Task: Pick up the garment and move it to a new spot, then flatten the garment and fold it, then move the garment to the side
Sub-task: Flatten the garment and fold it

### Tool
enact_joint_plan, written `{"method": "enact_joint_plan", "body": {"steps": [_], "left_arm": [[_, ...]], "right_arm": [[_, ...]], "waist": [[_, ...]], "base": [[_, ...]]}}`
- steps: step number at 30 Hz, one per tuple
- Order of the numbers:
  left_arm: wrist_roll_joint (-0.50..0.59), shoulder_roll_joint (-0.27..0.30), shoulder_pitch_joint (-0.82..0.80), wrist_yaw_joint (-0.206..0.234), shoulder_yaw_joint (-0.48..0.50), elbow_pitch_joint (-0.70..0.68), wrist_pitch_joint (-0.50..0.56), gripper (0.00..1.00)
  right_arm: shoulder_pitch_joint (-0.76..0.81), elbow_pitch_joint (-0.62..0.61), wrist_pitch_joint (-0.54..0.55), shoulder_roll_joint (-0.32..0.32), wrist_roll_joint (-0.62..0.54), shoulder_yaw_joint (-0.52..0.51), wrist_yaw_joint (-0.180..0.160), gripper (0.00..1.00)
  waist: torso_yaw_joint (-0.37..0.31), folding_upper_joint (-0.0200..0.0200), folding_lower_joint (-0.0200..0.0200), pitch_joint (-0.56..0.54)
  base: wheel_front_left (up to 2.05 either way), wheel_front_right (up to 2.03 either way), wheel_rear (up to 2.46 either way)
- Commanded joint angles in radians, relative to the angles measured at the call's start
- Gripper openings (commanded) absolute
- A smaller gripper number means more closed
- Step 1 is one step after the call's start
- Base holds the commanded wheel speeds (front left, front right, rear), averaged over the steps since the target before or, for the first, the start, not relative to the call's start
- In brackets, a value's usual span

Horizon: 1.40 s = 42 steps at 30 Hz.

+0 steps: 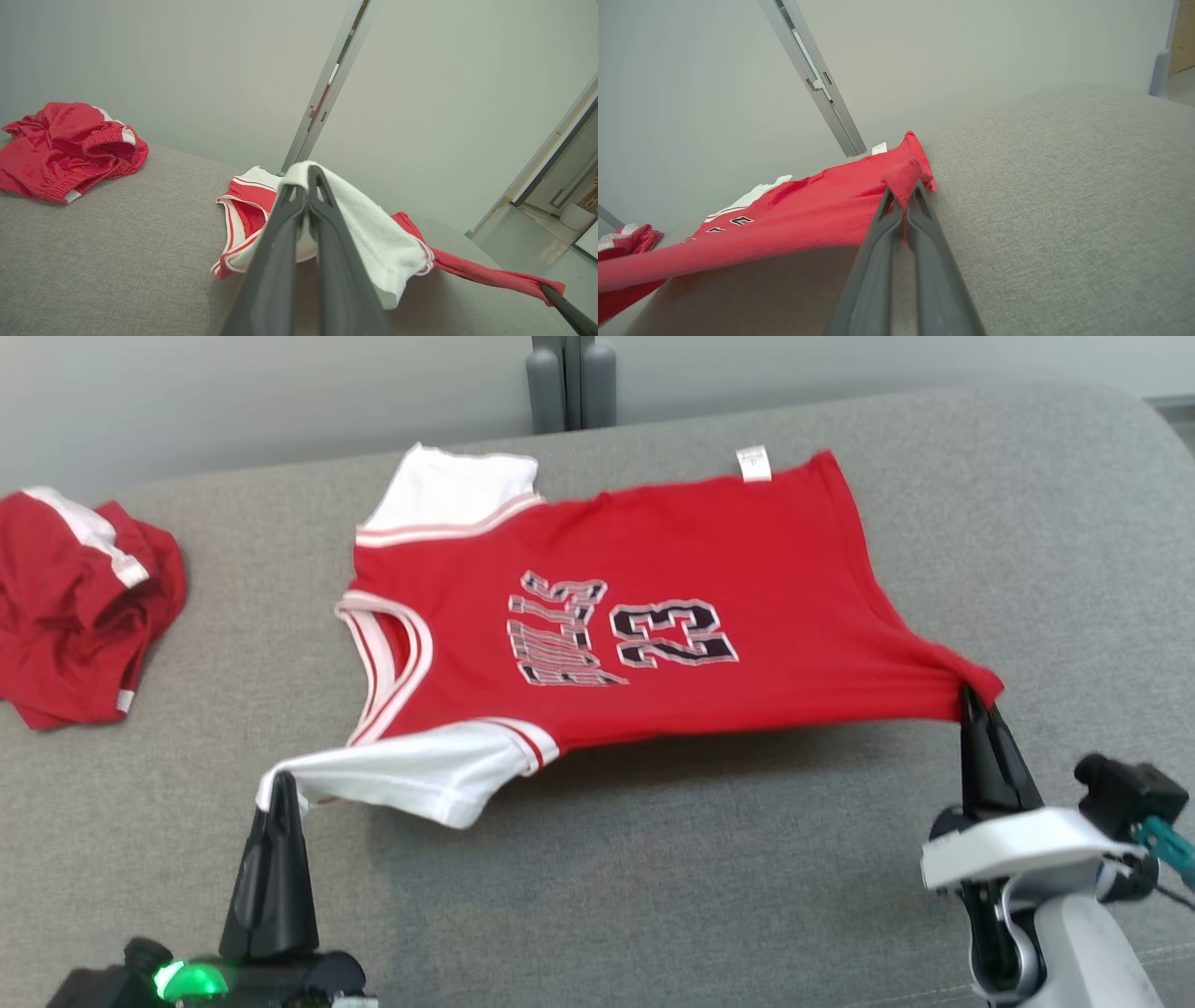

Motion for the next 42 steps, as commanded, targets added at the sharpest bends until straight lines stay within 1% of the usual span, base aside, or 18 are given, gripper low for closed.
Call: {"method": "enact_joint_plan", "body": {"steps": [1, 6, 10, 16, 21, 26, 33, 42], "left_arm": [[0.012, 0.0, 0.035, 0.009, -0.003, -0.016, -0.002, 0.0], [0.004, 0.001, 0.089, 0.021, -0.019, -0.023, 0.021, 0.0], [-0.009, -0.01, 0.078, 0.007, -0.039, 0.022, 0.026, 0.0], [-0.015, -0.022, 0.008, -0.02, -0.057, 0.137, 0.02, 0.0], [-0.005, -0.033, -0.086, -0.042, -0.055, 0.216, 0.012, 0.0], [0.015, -0.035, -0.216, -0.061, -0.052, 0.286, 0.005, 0.0], [0.041, -0.041, -0.428, -0.082, -0.038, 0.425, 0.0, 0.0], [0.077, -0.061, -0.598, -0.105, -0.013, 0.6, -0.005, 0.0]], "right_arm": [[0.041, -0.016, -0.003, -0.004, 0.015, -0.005, -0.001, 0.0], [0.114, -0.022, -0.002, -0.004, 0.032, 0.008, -0.001, 0.0], [0.106, 0.029, 0.001, -0.004, 0.047, 0.024, -0.001, 0.0], [0.044, 0.133, -0.001, -0.004, 0.061, 0.042, -0.001, 0.0], [-0.012, 0.188, -0.003, -0.004, 0.065, 0.038, -0.001, 0.0], [-0.06, 0.178, -0.003, -0.004, 0.073, 0.033, -0.001, 0.0], [-0.143, 0.16, -0.003, -0.004, 0.082, 0.007, -0.001, 0.0], [-0.246, 0.214, -0.003, -0.004, 0.047, -0.017, -0.001, 0.0]], "waist": [[0.004, 0.0, 0.0001, -0.063], [0.002, 0.0, 0.0001, -0.062], [0.0, 0.0, 0.0001, -0.042], [0.007, 0.0, 0.0001, 0.001], [0.019, 0.0, 0.0001, 0.035], [0.022, 0.0, 0.0001, 0.07], [0.01, 0.0, 0.0001, 0.139], [0.001, 0.0, 0.0001, 0.207]], "base": [[0.0, 0.0, 0.0], [0.0, 0.0, 0.0], [0.0, 0.0, 0.0], [0.0, 0.0, 0.0], [0.0, 0.0, 0.0], [0.0, 0.0, 0.0], [0.0, 0.0, 0.0], [0.0, 0.0, 0.0]]}}
